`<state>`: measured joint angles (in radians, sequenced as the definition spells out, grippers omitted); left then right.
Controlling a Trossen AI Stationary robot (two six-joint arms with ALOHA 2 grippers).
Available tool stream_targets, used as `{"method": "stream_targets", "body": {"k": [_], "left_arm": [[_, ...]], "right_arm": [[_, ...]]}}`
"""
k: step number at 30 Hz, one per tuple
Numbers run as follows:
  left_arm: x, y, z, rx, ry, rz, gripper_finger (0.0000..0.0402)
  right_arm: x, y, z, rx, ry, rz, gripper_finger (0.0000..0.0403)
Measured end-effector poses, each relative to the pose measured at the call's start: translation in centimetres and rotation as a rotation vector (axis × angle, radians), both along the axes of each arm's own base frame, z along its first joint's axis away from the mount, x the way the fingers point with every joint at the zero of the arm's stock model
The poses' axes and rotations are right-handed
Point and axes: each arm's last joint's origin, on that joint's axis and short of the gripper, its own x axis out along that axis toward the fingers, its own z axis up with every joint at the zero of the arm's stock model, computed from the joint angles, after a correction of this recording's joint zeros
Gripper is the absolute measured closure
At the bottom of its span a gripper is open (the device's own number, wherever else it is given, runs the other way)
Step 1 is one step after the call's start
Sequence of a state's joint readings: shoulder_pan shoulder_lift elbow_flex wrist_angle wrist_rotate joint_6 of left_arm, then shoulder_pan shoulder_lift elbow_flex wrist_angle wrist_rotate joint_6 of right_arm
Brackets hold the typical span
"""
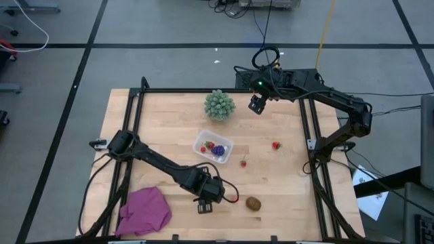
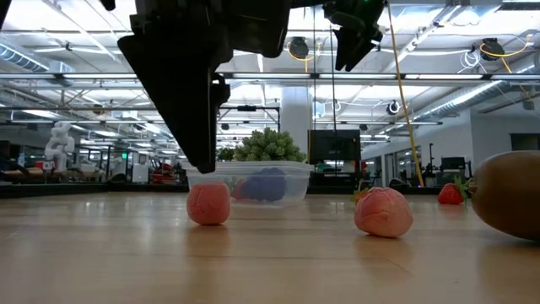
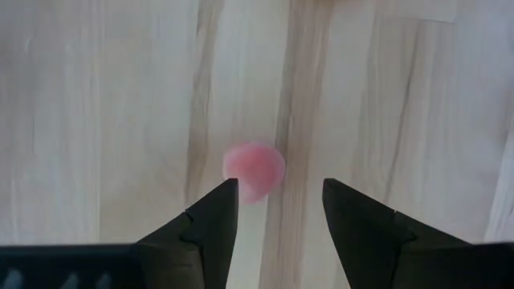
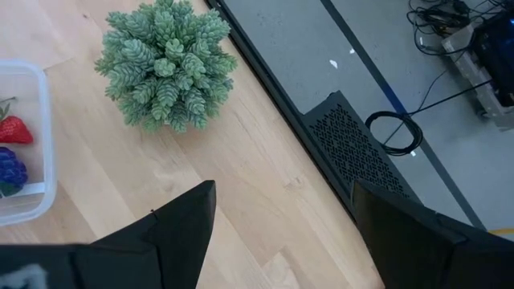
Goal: Pick and placing Produce into tupperware
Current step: Put the left apricot into the transparent bin
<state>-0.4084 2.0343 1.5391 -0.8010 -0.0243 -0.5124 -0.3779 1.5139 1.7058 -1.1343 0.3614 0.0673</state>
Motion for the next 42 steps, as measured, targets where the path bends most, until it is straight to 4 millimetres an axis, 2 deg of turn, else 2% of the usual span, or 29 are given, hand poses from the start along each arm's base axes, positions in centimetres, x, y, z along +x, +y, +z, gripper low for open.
{"method": "stream_targets", "body": {"k": [22, 32, 42], "left_arm": [[0.1, 0.1, -0.5, 0.003, 0.007, 0.006, 0.0215], [-0.2, 0.7, -2.4, -0.028, 0.012, 0.03, 0.0215], [-0.1, 0.8, -2.4, -0.023, 0.007, 0.021, 0.0215]], "right_arm": [[0.0, 0.0, 0.0, 0.002, 0.003, 0.0, 0.0121], [0.0, 0.0, 0.0, 0.002, 0.002, 0.0, 0.0121], [0.0, 0.0, 0.0, 0.001, -0.001, 0.0, 0.0121]]}}
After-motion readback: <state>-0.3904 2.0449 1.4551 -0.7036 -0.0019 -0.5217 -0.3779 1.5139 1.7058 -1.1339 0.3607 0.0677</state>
